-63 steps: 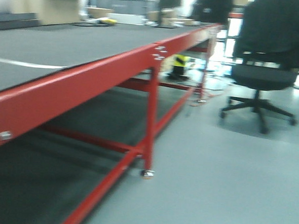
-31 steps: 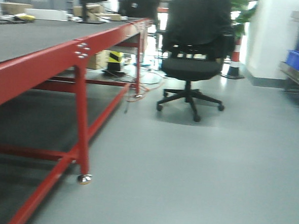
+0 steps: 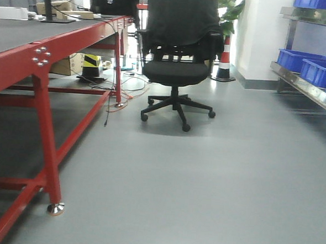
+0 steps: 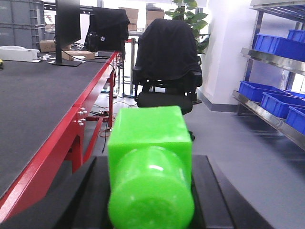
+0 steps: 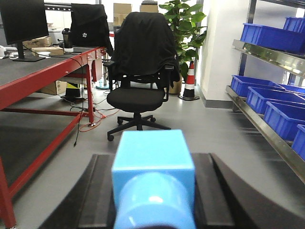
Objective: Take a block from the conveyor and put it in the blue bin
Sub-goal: 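Drive away from the conveyor while holding both blocks, then drive up to the metal shelf of blue bins holding both blocks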
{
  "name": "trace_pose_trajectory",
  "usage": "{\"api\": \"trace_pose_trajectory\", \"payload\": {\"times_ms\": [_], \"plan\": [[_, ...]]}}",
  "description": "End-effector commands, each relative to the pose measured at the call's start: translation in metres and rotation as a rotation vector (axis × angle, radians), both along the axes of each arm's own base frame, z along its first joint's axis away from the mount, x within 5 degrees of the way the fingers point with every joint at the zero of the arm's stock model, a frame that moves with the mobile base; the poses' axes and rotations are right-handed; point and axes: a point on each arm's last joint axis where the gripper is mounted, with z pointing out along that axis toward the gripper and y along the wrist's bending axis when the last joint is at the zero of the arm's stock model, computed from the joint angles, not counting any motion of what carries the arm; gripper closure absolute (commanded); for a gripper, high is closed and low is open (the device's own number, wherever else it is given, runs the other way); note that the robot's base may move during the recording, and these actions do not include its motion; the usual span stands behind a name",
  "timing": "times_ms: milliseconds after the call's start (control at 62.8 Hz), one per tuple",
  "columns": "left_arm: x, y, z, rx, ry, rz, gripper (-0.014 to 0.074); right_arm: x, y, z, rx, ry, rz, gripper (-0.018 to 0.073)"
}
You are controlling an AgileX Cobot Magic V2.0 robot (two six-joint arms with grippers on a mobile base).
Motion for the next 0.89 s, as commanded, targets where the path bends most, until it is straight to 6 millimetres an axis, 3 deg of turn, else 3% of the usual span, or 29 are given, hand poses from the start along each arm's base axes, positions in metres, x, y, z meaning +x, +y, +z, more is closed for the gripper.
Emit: {"api": "trace_pose_trajectory", "payload": {"times_ms": [0, 876], "plan": [[-0.0011, -0.0004, 0.0019, -0.016, -0.021, -0.007, 0.0707, -0.0018, -0.0005, 0.0050, -0.011, -0.033, -0.005, 0.0721], [-0.0011, -0.0004, 0.0019, -0.016, -0.021, -0.007, 0.0707, -0.0018, -0.0006, 0.0052, -0.011, -0.036, -0.005, 0.0721]]}}
